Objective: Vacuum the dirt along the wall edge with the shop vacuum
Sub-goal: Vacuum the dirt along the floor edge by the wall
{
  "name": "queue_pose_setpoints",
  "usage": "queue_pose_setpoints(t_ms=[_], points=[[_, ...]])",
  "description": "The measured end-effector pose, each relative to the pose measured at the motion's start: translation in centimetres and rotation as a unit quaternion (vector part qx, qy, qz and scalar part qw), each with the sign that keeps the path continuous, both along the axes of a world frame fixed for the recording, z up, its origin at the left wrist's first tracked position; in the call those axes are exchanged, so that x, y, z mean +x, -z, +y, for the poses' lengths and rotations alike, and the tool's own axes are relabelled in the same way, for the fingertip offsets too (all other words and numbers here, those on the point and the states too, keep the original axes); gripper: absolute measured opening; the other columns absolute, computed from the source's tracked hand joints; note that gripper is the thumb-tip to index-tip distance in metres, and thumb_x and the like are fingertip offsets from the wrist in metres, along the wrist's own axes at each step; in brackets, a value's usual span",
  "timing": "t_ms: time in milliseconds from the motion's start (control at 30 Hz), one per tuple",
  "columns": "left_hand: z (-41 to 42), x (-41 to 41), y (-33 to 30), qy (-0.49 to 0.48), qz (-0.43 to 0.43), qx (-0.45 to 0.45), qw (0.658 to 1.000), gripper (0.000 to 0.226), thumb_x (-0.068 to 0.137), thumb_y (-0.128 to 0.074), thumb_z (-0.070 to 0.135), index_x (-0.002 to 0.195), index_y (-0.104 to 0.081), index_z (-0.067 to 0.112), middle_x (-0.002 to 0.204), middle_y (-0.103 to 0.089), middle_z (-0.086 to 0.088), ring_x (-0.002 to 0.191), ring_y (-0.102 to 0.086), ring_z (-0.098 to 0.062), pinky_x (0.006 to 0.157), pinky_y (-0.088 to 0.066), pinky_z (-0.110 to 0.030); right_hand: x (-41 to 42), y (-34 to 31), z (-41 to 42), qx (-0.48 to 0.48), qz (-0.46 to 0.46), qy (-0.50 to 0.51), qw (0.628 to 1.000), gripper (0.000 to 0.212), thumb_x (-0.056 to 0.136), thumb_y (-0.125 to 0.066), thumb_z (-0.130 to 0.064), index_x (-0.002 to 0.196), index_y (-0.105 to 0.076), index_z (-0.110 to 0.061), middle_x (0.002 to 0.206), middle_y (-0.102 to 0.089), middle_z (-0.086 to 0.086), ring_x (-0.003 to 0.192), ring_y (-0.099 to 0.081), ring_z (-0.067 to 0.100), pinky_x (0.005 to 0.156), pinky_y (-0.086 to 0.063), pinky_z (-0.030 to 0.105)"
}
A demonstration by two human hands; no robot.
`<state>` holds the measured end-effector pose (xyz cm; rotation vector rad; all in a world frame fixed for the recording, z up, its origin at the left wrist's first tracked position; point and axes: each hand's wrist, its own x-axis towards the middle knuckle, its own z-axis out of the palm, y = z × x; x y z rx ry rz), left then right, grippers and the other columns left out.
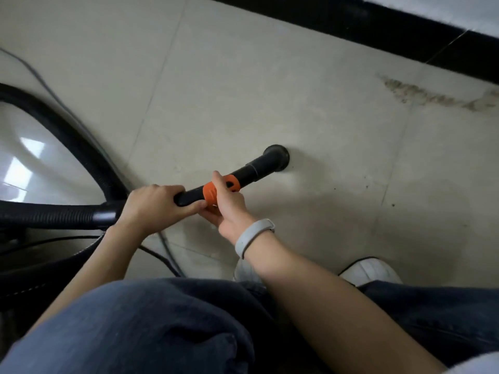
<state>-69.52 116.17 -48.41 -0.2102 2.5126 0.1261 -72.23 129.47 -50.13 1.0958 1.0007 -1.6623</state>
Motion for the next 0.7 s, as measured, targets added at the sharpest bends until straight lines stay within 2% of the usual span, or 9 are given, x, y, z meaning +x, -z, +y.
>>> queue_pose_setpoints(t_ms=[100,167,267,400,467,567,700], points=[[-1.3,0.4,-0.8,-0.025,0.007,-0.008,1.000,0.058,0.073,-0.042,0.077,0.057,-0.046,0.021,0.054,-0.056,0.004,0.058,-0.054,-0.014,0.053,-0.035,-0.029,0.1,-0.5,-1.2,-0.014,-0.017,-0.004,1.000,0.036,0.087,-0.061,-0.040,0.104,-0.049,-0.010,0.097,-0.056,0.008,0.086,-0.062,0.021,0.067,-0.058,0.031],[-1.5,0.1,-1.1,-0.033,-0.005,0.003,0.999,0.058,0.074,-0.046,0.074,0.056,-0.047,0.019,0.054,-0.056,0.002,0.058,-0.054,-0.016,0.052,-0.036,-0.029,0.0,-0.7,-1.4,-0.013,-0.021,0.000,1.000,0.036,0.088,-0.061,-0.039,0.104,-0.049,-0.009,0.104,-0.056,0.010,0.093,-0.062,0.024,0.070,-0.058,0.033],[-0.8,-1.1,-1.4,-0.023,-0.032,0.015,0.999,0.059,0.073,-0.046,0.074,0.055,-0.047,0.018,0.055,-0.057,0.001,0.059,-0.054,-0.016,0.058,-0.041,-0.031,-0.4,-1.0,-0.5,-0.011,-0.029,0.029,0.999,0.027,0.088,-0.060,-0.037,0.086,-0.049,-0.012,0.092,-0.056,0.007,0.083,-0.061,0.020,0.071,-0.057,0.033],[1.7,-3.1,-0.6,0.020,-0.054,0.049,0.997,0.065,0.063,-0.033,0.082,0.057,-0.051,0.020,0.056,-0.057,0.002,0.059,-0.055,-0.014,0.053,-0.038,-0.028,-1.2,-0.9,2.0,0.032,-0.021,0.073,0.997,0.025,0.088,-0.060,-0.035,0.081,-0.050,-0.013,0.083,-0.055,0.005,0.073,-0.060,0.017,0.060,-0.056,0.031],[3.7,-4.0,0.4,0.040,-0.047,0.068,0.996,0.063,0.067,-0.034,0.082,0.057,-0.050,0.022,0.057,-0.057,0.003,0.058,-0.054,-0.014,0.053,-0.036,-0.028,-1.8,-0.4,3.7,0.066,-0.012,0.096,0.993,0.024,0.088,-0.060,-0.035,0.081,-0.051,-0.014,0.081,-0.055,0.004,0.072,-0.060,0.018,0.058,-0.056,0.031],[6.9,-5.2,1.6,0.073,-0.023,0.075,0.994,0.059,0.073,-0.037,0.079,0.059,-0.048,0.024,0.058,-0.055,0.006,0.061,-0.054,-0.013,0.056,-0.036,-0.028,-2.7,0.4,6.5,0.109,0.001,0.117,0.987,0.023,0.089,-0.058,-0.036,0.091,-0.051,-0.014,0.089,-0.056,0.006,0.083,-0.061,0.021,0.061,-0.056,0.031],[8.9,-5.9,2.7,0.060,0.028,0.068,0.995,0.058,0.073,-0.034,0.079,0.067,-0.049,0.024,0.062,-0.055,0.006,0.067,-0.056,-0.018,0.061,-0.039,-0.029,-4.6,1.0,8.6,0.107,0.035,0.084,0.990,0.024,0.090,-0.057,-0.035,0.096,-0.050,-0.013,0.091,-0.057,0.008,0.082,-0.061,0.022,0.061,-0.056,0.031]])
